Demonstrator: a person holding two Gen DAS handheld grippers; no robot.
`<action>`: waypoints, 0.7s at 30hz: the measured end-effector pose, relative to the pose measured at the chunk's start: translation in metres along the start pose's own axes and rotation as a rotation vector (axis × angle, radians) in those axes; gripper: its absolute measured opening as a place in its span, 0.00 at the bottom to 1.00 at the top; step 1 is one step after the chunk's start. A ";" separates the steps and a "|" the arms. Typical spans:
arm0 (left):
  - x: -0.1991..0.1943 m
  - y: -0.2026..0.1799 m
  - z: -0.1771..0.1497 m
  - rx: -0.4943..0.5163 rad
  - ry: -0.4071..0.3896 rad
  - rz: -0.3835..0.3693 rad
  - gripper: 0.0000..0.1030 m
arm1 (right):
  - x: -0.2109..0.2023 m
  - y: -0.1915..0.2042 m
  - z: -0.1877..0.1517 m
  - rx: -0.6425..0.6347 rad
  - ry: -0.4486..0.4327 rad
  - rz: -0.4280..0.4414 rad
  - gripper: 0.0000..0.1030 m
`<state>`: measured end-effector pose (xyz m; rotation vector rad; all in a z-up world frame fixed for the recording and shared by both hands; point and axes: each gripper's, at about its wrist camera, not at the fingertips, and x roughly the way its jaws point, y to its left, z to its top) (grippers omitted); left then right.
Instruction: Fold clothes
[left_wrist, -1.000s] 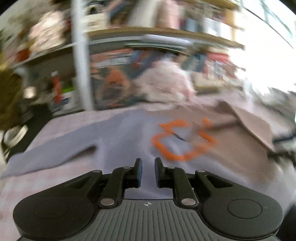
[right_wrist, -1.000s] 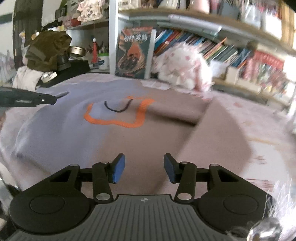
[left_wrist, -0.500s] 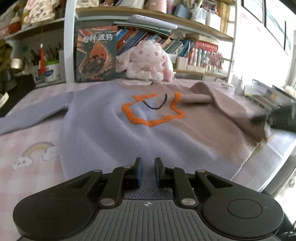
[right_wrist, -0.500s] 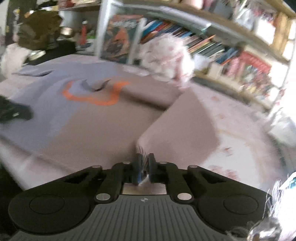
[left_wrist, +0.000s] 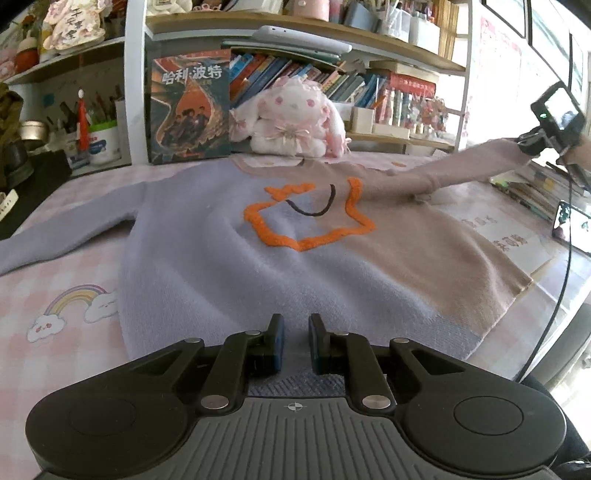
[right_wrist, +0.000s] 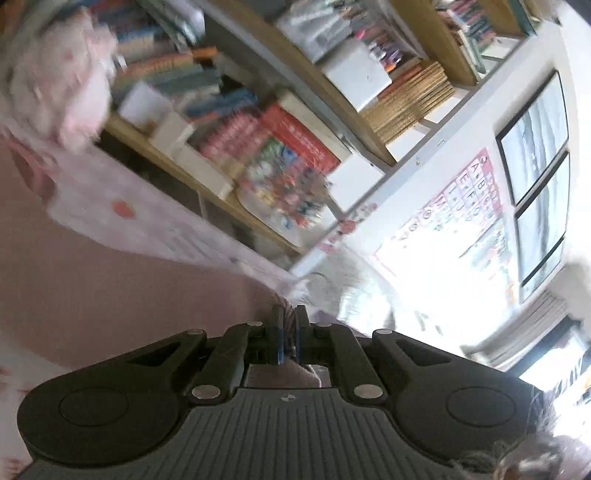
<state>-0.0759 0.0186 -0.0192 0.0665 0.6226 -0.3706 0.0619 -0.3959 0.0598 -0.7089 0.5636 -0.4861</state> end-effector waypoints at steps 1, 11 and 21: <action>0.000 -0.001 0.000 0.001 0.000 -0.008 0.15 | 0.009 0.002 -0.001 -0.028 0.008 -0.014 0.05; -0.020 0.011 0.005 -0.013 -0.059 -0.043 0.16 | -0.016 0.014 0.003 0.178 -0.033 0.273 0.52; -0.031 0.048 -0.003 -0.113 -0.054 0.042 0.17 | -0.115 0.054 -0.049 0.429 0.097 0.928 0.42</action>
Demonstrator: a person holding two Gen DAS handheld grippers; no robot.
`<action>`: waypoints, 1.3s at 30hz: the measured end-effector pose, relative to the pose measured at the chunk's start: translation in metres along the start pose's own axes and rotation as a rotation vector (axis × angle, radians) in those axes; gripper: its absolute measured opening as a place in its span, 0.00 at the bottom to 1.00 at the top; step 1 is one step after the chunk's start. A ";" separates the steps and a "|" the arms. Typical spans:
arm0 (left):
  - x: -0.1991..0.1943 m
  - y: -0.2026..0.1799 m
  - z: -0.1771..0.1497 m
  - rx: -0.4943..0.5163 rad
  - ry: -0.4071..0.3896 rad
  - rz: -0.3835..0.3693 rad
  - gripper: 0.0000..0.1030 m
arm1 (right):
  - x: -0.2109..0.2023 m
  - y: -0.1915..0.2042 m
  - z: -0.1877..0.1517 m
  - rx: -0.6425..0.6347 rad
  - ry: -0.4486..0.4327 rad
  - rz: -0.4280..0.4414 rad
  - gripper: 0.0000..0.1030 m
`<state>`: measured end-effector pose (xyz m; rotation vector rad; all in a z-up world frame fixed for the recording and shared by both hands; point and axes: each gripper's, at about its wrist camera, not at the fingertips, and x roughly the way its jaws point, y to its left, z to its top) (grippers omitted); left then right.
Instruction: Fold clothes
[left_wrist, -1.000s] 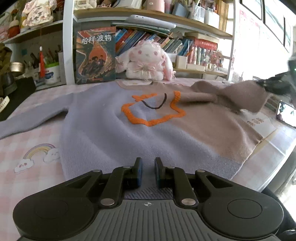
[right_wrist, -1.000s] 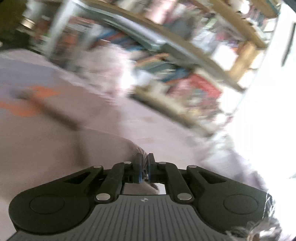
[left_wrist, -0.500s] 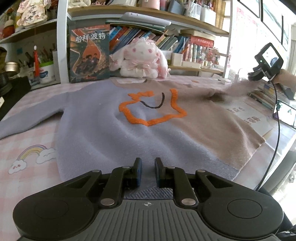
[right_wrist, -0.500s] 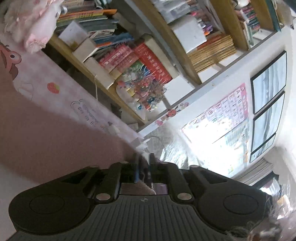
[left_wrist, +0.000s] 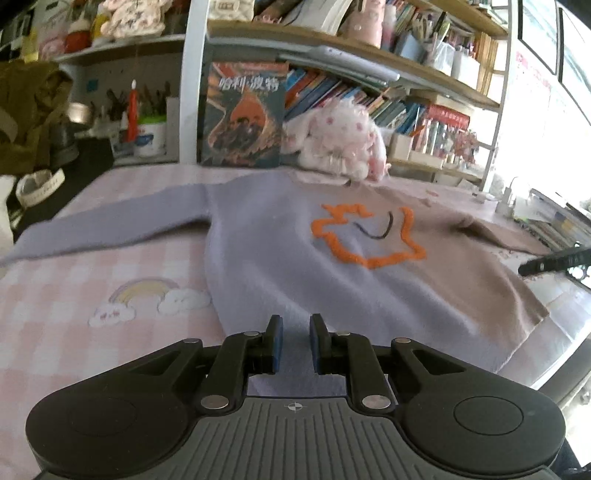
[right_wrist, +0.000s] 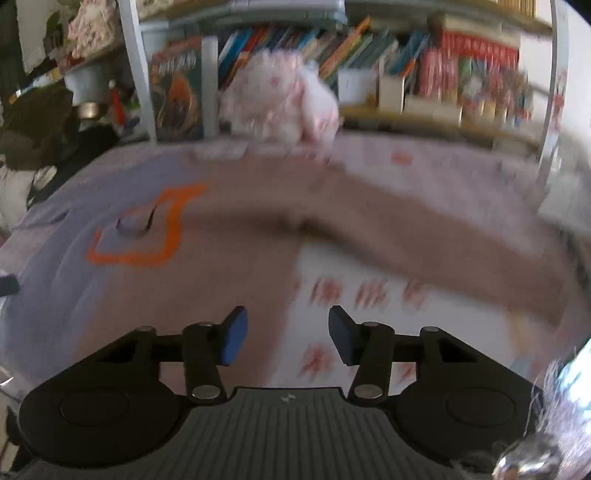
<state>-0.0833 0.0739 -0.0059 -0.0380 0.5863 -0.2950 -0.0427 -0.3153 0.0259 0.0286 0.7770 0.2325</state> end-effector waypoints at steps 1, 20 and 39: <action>0.000 0.002 -0.002 -0.006 0.005 0.004 0.17 | 0.002 0.004 -0.006 -0.002 0.010 0.000 0.41; -0.007 0.032 -0.009 -0.074 0.031 0.068 0.43 | -0.041 0.033 -0.045 0.106 -0.003 0.116 0.33; 0.022 0.011 -0.007 -0.032 0.031 0.011 0.09 | 0.028 0.013 -0.015 -0.044 -0.103 -0.232 0.05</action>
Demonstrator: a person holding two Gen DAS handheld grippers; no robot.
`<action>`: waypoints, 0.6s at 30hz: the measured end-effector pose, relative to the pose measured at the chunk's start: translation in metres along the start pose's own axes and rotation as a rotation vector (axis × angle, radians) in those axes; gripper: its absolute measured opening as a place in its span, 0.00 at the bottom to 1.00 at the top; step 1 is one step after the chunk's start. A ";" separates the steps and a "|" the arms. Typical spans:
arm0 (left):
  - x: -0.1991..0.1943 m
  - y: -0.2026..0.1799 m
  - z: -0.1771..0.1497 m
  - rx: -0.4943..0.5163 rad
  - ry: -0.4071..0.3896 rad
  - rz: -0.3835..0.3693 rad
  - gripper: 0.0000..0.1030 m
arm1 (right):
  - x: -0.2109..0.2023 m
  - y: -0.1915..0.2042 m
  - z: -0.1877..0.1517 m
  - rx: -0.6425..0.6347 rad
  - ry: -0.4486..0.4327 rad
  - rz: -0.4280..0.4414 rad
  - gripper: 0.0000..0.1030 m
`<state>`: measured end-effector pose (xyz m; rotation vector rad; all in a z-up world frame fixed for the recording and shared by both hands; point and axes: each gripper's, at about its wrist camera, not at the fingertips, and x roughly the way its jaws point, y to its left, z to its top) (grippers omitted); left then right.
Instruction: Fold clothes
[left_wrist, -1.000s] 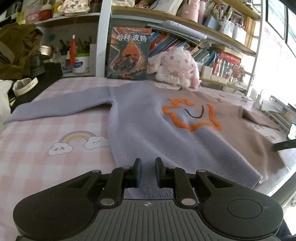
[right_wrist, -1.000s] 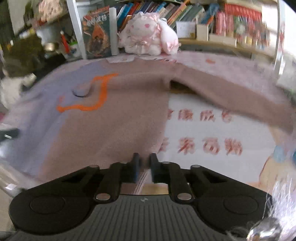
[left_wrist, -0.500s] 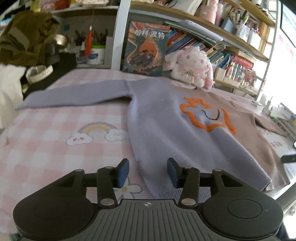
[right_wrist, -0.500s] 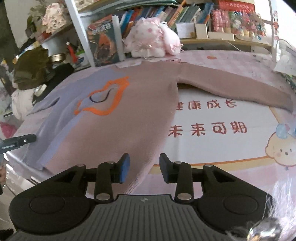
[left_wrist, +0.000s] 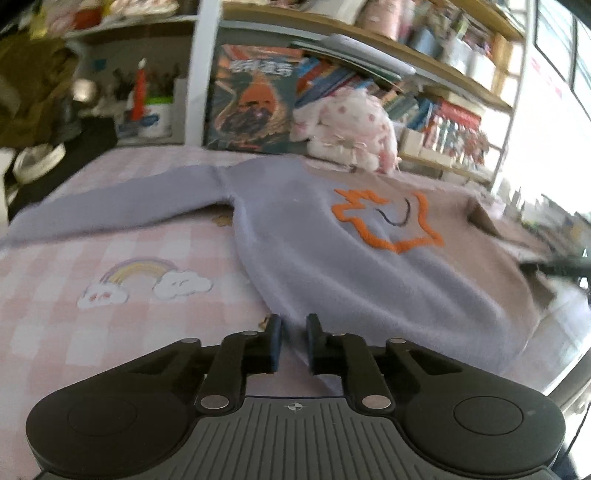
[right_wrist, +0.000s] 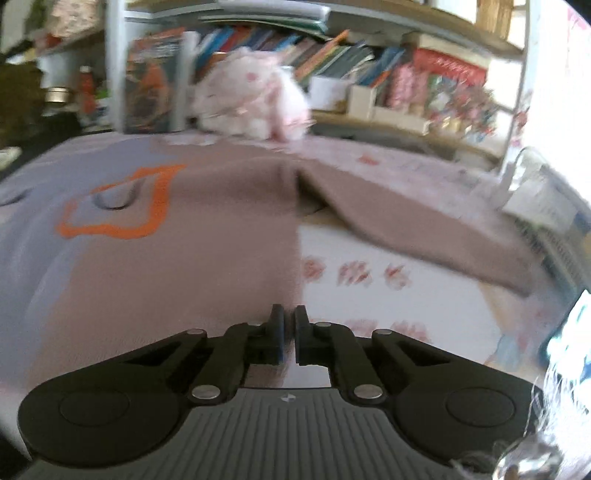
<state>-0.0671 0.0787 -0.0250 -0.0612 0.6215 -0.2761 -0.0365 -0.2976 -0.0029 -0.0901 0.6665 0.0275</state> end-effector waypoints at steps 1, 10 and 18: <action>0.002 -0.002 0.001 0.017 -0.002 0.006 0.08 | 0.006 -0.001 0.004 0.015 0.000 -0.003 0.05; -0.001 0.010 0.005 0.055 0.002 0.068 0.04 | -0.037 0.028 -0.014 0.015 0.067 0.251 0.04; -0.013 0.022 0.001 -0.029 -0.017 0.052 0.04 | -0.044 0.004 -0.030 0.062 0.057 0.144 0.01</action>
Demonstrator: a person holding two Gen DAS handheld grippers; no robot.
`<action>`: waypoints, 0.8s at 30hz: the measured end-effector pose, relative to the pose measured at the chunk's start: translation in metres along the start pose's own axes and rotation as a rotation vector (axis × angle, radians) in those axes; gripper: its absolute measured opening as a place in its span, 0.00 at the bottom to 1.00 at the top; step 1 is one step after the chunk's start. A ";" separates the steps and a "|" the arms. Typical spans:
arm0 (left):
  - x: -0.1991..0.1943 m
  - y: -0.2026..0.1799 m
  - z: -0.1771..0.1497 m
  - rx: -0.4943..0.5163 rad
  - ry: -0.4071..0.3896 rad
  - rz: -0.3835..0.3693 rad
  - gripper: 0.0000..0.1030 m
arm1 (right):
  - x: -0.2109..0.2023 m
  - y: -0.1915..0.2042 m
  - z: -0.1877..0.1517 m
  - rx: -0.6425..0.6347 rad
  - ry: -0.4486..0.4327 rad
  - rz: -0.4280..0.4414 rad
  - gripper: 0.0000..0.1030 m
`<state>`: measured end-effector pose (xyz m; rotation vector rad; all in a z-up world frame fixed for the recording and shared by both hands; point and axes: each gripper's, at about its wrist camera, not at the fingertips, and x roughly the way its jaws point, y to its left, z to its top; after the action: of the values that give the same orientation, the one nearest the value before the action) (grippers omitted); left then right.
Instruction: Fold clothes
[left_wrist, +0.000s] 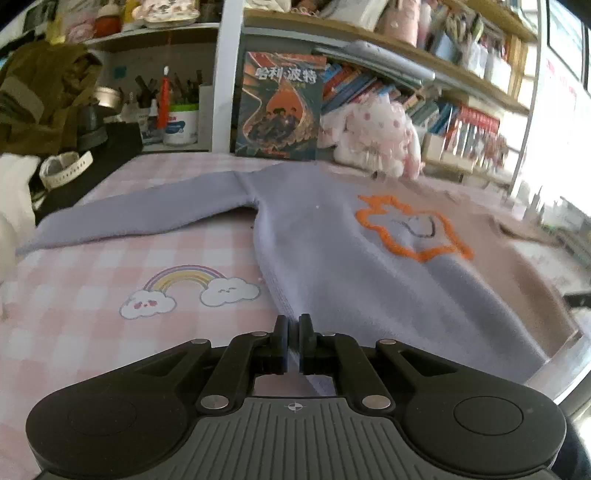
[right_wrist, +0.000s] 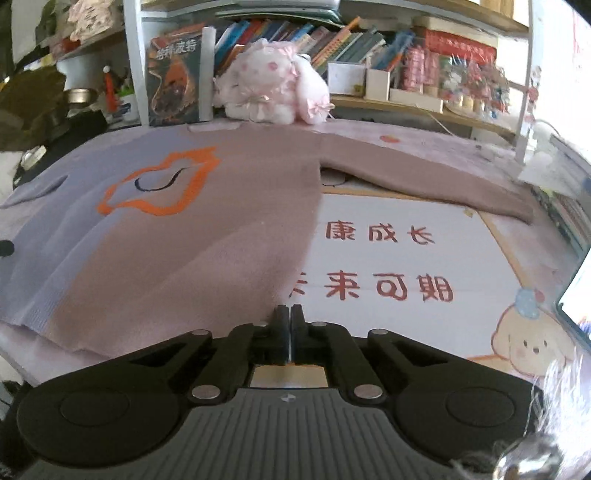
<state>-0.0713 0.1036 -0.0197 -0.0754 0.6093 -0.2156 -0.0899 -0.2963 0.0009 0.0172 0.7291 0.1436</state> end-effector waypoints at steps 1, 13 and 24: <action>-0.001 0.002 0.000 -0.020 0.000 -0.003 0.05 | 0.000 -0.001 0.000 0.014 0.000 0.011 0.01; -0.003 0.012 -0.007 -0.197 0.015 -0.079 0.28 | -0.008 -0.009 -0.002 0.222 -0.060 0.082 0.37; -0.003 0.011 -0.012 -0.182 -0.011 -0.054 0.05 | -0.003 0.017 -0.005 0.121 -0.051 0.029 0.37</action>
<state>-0.0783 0.1144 -0.0293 -0.2691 0.6153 -0.2117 -0.0975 -0.2803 0.0006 0.1465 0.6857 0.1265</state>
